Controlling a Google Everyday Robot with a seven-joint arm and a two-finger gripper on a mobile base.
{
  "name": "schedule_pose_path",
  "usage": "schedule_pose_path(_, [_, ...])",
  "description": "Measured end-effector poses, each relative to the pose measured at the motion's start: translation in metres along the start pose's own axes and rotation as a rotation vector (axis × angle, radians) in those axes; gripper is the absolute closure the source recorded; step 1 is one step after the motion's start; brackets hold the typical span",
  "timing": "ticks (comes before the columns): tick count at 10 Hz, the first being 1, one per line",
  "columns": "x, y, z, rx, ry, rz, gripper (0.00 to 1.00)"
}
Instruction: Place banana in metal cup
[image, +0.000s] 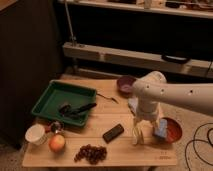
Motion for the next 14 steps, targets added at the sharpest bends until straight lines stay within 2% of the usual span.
schedule_pose_path(1, [-0.004, -0.006, 0.011, -0.015, 0.009, 0.002, 0.35])
schedule_pose_path(2, [-0.006, -0.011, 0.020, -0.060, 0.033, 0.007, 0.35])
schedule_pose_path(3, [-0.008, -0.012, 0.029, -0.129, 0.060, 0.015, 0.35])
schedule_pose_path(5, [-0.008, 0.000, 0.033, -0.195, 0.050, -0.006, 0.35])
schedule_pose_path(6, [-0.004, 0.009, 0.026, -0.214, 0.040, -0.028, 0.35])
schedule_pose_path(7, [0.000, 0.016, 0.017, -0.213, 0.025, -0.043, 0.35])
schedule_pose_path(9, [0.010, 0.049, -0.012, -0.206, -0.017, -0.097, 0.35])
schedule_pose_path(10, [0.013, 0.056, -0.021, -0.199, -0.032, -0.119, 0.35])
schedule_pose_path(12, [0.016, 0.060, -0.020, -0.195, -0.032, -0.134, 0.35])
schedule_pose_path(14, [0.016, 0.061, 0.002, -0.180, -0.025, -0.131, 0.35])
